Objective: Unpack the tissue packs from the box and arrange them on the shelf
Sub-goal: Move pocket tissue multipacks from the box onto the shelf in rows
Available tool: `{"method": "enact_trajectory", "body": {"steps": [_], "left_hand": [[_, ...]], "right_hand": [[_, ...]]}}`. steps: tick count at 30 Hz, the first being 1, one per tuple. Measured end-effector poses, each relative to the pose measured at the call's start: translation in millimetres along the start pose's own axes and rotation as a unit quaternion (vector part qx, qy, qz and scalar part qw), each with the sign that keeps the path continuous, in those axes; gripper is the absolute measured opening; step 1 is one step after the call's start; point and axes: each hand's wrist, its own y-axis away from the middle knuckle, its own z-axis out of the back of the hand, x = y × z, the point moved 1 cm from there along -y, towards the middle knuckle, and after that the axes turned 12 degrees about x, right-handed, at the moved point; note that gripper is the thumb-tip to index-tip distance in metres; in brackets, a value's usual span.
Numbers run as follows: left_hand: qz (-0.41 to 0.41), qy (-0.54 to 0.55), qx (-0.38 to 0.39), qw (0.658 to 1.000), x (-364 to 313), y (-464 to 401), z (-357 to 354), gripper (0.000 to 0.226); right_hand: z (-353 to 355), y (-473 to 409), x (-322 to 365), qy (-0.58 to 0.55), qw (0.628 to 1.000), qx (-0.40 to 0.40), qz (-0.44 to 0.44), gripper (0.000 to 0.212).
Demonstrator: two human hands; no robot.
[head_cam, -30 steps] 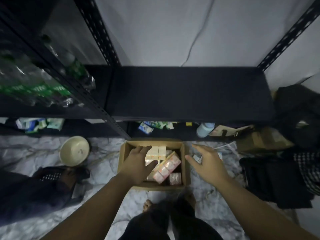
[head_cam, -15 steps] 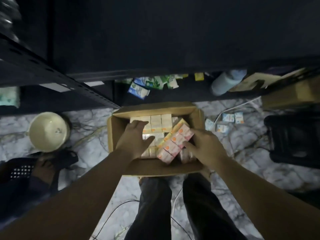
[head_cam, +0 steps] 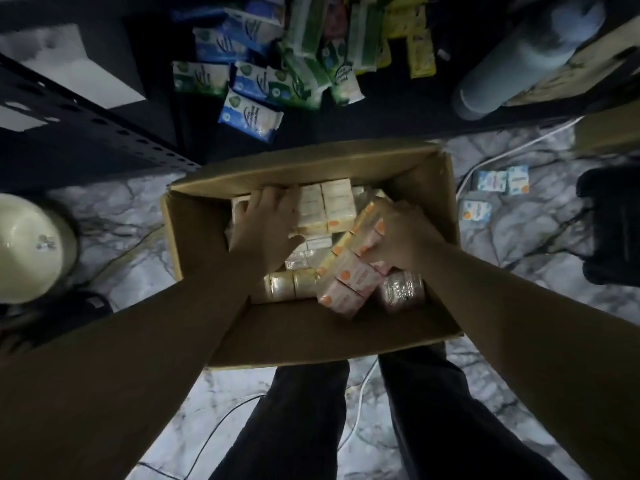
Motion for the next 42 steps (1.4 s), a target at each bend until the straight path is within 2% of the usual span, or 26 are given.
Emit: {"method": "enact_trajectory", "body": {"steps": [4, 8, 12, 15, 19, 25, 29, 36, 42], "left_hand": [[0.012, 0.017, 0.004, 1.0, 4, -2, -2, 0.08], [-0.009, 0.059, 0.033, 0.998, 10, 12, -2, 0.083], [-0.005, 0.092, 0.041, 0.995, 14, 45, 10, 0.095], [0.001, 0.121, 0.013, 0.993, 13, 74, 33, 0.092], [-0.031, 0.104, -0.018, 0.994, 5, 112, 82, 0.084], [-0.059, 0.234, -0.09, 0.966, -18, 194, 195, 0.071], [-0.055, 0.234, -0.125, 0.963, -30, 255, 275, 0.067], [-0.081, 0.219, -0.221, 0.947, -64, 375, 402, 0.072], [-0.131, 0.17, -0.306, 0.927, -102, 461, 505, 0.071]], "right_hand": [[-3, -4, 1, 0.078, 0.997, 0.008, 0.006, 0.078], [2, 8, -2, 0.008, 1.0, 0.013, 0.013, 0.058], [12, 39, 0, 0.019, 0.997, -0.053, 0.044, 0.048], [22, 72, 5, 0.031, 0.994, -0.085, 0.067, 0.037], [54, 119, 10, 0.001, 0.991, -0.11, 0.079, 0.035], [133, 224, 26, -0.012, 0.97, -0.174, 0.168, 0.037], [184, 314, 38, -0.031, 0.949, -0.239, 0.203, 0.043], [267, 473, 57, -0.088, 0.908, -0.317, 0.258, 0.046], [329, 581, 71, -0.095, 0.841, -0.417, 0.33, 0.047]]}}
